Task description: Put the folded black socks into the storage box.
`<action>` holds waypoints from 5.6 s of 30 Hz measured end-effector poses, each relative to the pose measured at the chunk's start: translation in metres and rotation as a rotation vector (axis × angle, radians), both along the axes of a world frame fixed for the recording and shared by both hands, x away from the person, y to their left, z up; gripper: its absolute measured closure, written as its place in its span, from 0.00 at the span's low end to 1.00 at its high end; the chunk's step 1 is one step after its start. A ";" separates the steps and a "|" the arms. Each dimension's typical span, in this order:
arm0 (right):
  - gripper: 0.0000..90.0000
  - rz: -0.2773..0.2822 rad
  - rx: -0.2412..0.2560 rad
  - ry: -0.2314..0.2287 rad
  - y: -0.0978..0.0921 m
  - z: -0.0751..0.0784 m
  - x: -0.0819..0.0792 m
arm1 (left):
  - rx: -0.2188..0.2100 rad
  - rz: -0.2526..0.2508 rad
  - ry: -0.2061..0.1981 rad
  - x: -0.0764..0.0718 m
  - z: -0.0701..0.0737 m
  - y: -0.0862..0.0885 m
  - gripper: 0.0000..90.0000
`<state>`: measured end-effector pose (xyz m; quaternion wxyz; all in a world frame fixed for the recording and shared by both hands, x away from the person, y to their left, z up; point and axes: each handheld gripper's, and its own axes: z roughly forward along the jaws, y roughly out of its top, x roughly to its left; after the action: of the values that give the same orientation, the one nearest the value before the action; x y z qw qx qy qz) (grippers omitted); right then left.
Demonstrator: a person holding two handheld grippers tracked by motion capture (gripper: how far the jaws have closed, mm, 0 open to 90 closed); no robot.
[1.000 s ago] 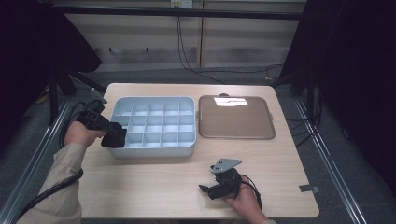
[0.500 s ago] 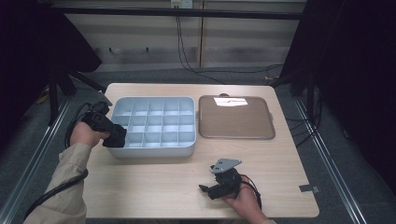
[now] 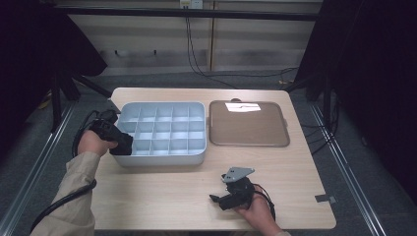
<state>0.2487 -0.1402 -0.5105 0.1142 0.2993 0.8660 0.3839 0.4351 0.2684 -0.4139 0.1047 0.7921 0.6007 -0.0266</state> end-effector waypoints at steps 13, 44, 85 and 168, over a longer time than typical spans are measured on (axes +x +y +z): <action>0.19 -0.001 0.000 0.000 0.000 0.000 0.000 | -0.006 0.000 -0.013 -0.002 -0.002 0.001 0.77; 0.19 0.000 0.000 0.001 0.000 0.000 0.000 | 0.008 0.004 -0.056 -0.004 0.038 0.002 0.68; 0.19 0.002 -0.002 0.002 0.000 0.000 0.000 | -0.019 -0.005 -0.058 -0.001 0.078 0.007 0.94; 0.19 0.000 0.000 0.001 0.000 0.000 0.000 | -0.010 0.003 0.048 0.008 -0.008 -0.004 1.00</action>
<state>0.2487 -0.1402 -0.5104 0.1140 0.2996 0.8661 0.3836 0.4432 0.2649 -0.4223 0.0941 0.7897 0.6043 -0.0485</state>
